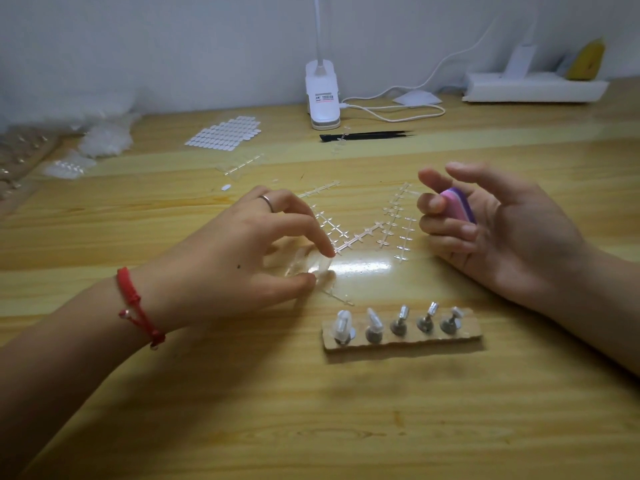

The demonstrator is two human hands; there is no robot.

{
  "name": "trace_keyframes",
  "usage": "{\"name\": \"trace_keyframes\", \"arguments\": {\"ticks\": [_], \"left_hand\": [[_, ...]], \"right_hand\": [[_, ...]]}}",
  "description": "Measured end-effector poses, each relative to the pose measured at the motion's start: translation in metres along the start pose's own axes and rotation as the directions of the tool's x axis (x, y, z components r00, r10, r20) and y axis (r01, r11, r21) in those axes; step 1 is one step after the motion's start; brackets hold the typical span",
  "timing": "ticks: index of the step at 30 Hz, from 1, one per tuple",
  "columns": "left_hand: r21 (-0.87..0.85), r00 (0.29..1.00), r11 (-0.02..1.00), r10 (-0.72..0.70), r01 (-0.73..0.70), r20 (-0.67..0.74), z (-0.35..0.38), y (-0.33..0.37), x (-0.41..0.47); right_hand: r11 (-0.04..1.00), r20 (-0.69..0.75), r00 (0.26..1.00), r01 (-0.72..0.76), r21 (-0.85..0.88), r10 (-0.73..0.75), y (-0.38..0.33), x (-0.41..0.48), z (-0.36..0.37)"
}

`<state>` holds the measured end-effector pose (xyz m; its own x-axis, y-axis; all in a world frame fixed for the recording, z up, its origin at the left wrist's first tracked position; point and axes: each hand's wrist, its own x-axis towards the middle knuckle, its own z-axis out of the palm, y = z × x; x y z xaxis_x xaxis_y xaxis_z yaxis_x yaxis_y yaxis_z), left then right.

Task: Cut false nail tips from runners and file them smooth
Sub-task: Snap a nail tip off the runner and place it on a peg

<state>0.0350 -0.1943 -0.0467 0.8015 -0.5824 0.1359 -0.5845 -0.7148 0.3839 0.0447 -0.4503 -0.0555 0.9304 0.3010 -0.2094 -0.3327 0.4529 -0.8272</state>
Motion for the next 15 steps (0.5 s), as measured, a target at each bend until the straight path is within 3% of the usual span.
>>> {"name": "trace_keyframes", "arguments": {"ticks": [6, 9, 12, 15], "left_hand": [[-0.035, 0.995, 0.998, 0.048, -0.051, -0.087, -0.002, 0.008, 0.001], [0.006, 0.969, 0.993, 0.116, -0.118, -0.217, -0.006, 0.014, 0.003], [0.036, 0.899, 0.987, 0.160, -0.159, -0.408, -0.008, 0.024, 0.006], [0.050, 0.837, 0.980, 0.192, -0.194, -0.513, -0.005, 0.035, 0.011]], "right_hand": [[0.999, 0.012, 1.000, 0.001, -0.049, -0.001, 0.003, 0.002, 0.000], [0.995, 0.006, 1.000, 0.011, -0.101, -0.011, 0.005, 0.003, 0.001], [0.936, 0.019, 0.997, 0.076, -0.342, -0.074, 0.009, 0.002, 0.005], [0.800, 0.144, 0.987, 0.144, -0.583, -0.073, 0.012, -0.004, 0.013]]}}
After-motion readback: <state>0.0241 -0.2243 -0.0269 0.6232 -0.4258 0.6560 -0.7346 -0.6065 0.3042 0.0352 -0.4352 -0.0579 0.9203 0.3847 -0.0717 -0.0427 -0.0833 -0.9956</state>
